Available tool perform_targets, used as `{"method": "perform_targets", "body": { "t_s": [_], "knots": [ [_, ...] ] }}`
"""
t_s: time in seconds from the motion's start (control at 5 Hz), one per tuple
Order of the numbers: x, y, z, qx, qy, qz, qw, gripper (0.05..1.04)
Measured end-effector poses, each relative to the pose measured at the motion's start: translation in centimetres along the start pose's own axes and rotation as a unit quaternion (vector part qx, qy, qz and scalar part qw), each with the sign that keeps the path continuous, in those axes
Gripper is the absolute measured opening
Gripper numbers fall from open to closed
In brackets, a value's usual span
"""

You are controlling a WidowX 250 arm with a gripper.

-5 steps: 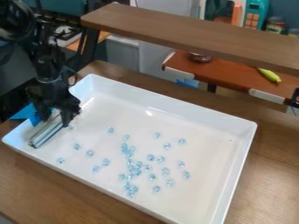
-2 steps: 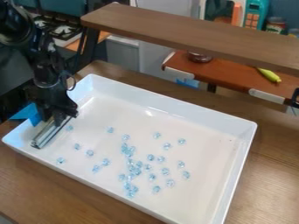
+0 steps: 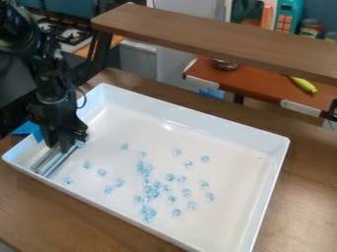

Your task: Sweep into pile

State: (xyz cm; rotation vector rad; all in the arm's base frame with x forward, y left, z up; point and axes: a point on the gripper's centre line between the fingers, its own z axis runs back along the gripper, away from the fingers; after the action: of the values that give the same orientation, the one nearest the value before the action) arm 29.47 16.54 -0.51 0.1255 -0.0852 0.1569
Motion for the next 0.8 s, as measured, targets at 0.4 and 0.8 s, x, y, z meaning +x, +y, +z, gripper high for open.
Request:
{"method": "perform_targets", "body": {
  "t_s": [0.4, 0.8],
  "knots": [
    [-0.3, -3.7, 0.4, -0.011, 0.023, -0.017, 0.9995, 0.328],
    [-0.3, -6.6, 0.4, -0.005, 0.024, -0.021, 0.9995, 0.328]
  ]
}}
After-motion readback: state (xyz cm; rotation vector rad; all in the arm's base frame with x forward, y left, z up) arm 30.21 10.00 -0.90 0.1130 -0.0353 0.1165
